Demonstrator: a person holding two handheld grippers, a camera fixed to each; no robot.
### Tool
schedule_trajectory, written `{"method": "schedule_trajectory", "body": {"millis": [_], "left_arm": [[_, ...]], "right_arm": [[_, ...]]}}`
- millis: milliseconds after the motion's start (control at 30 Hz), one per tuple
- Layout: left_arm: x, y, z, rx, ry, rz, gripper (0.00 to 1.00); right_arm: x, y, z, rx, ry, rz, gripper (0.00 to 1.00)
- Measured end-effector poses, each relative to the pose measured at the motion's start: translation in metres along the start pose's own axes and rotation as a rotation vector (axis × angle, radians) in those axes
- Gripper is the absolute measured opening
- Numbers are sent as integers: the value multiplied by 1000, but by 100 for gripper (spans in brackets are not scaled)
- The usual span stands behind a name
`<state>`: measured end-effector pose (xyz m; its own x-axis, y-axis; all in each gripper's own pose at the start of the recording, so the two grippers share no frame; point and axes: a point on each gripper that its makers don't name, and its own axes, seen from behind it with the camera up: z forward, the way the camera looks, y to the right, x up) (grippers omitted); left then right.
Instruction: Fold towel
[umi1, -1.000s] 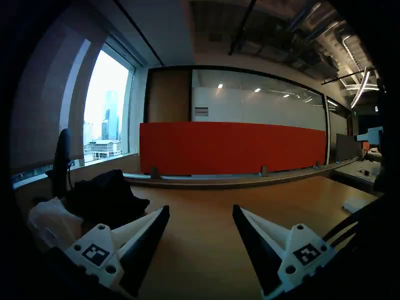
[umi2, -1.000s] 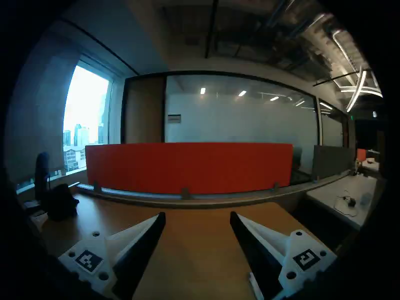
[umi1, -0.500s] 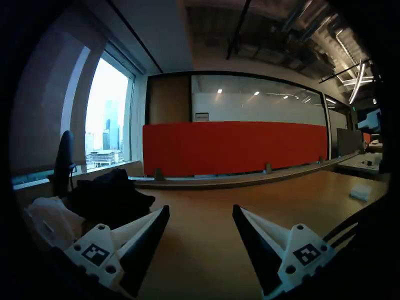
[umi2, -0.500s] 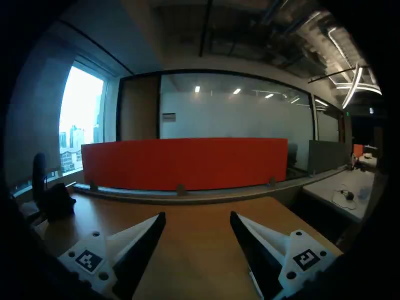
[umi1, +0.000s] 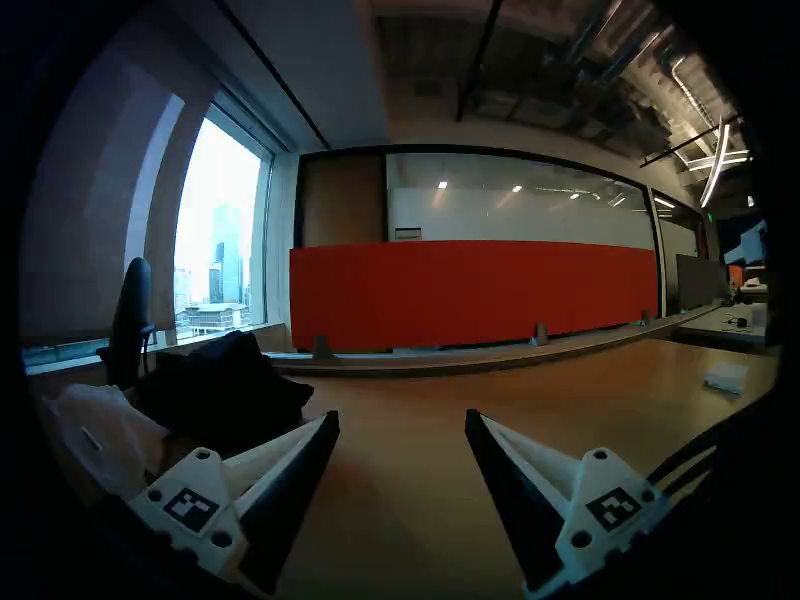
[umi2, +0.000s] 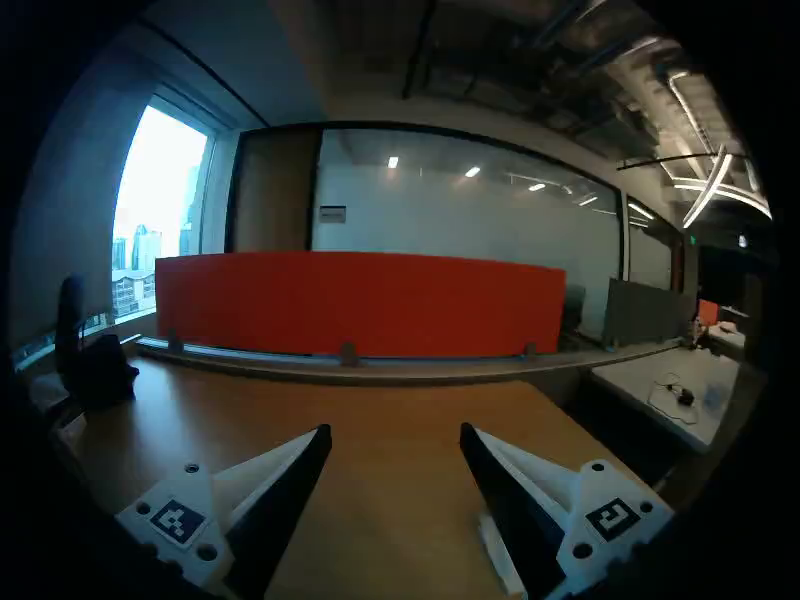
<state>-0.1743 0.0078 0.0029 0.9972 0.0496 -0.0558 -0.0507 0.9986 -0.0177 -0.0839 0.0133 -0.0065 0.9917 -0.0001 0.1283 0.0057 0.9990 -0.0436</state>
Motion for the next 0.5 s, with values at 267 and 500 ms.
{"method": "schedule_trajectory", "body": {"millis": [267, 500], "left_arm": [[-8, -2, 0, 7, -6, -12, 93], [-11, -4, 2, 10, -11, -25, 93]], "right_arm": [[-1, -1, -1, 8, -5, 0, 100], [-1, -2, -1, 16, -9, -15, 100]]}}
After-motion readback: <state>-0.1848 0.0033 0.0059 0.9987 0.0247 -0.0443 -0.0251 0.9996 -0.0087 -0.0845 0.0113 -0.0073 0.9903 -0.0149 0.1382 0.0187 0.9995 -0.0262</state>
